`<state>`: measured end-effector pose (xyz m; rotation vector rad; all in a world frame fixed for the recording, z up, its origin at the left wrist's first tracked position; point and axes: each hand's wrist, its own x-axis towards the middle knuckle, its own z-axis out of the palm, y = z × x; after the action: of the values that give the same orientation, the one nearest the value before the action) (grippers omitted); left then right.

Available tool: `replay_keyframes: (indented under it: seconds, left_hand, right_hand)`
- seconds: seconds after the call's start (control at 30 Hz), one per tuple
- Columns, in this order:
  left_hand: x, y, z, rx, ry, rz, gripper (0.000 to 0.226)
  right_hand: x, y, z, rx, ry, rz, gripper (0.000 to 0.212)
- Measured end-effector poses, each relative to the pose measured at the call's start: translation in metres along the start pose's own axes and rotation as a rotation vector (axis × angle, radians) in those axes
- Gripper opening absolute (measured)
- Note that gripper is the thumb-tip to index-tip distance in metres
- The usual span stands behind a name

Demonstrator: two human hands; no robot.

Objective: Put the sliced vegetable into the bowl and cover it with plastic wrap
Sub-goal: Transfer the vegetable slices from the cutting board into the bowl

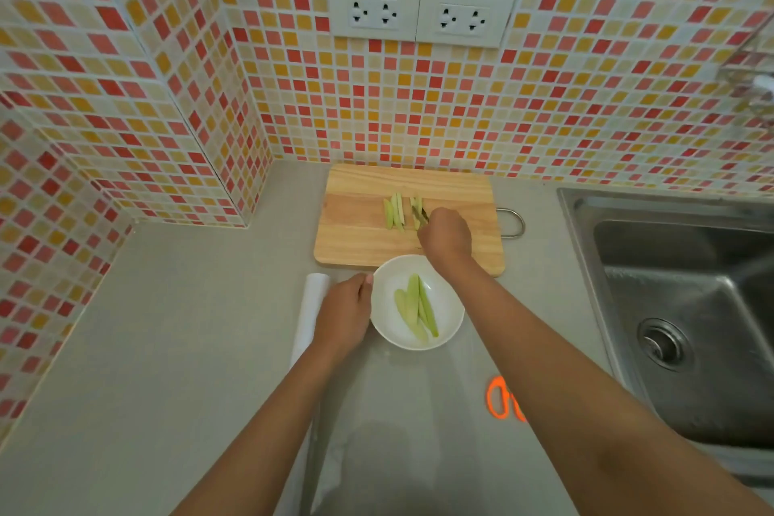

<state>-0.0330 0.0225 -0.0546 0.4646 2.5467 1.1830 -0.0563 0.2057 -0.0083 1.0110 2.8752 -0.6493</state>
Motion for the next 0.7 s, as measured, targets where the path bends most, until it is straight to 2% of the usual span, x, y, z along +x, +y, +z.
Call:
replay_keyframes:
  seconds: [0.2,0.3,0.4,0.57,0.7]
  left_hand:
    - [-0.002,-0.002,-0.001,-0.027,0.012,0.006,0.034]
    - [-0.001,-0.001,-0.001,-0.02,0.017,0.015,0.034]
    - [-0.001,-0.001,-0.001,-0.018,0.019,0.007,0.033]
    - [-0.002,-0.002,0.0,-0.045,0.025,-0.018,0.032]
    - [-0.003,-0.003,0.001,-0.066,0.045,-0.026,0.035]
  right_hand:
    - [-0.012,0.01,-0.015,0.145,0.018,0.006,0.026]
    - [-0.041,0.019,-0.03,0.282,0.05,-0.039,0.042]
    - [-0.086,0.034,-0.035,0.33,0.031,-0.063,0.041]
    - [-0.144,0.057,-0.021,0.277,-0.062,-0.085,0.037]
    - [-0.15,0.057,-0.013,0.117,-0.096,-0.065,0.029]
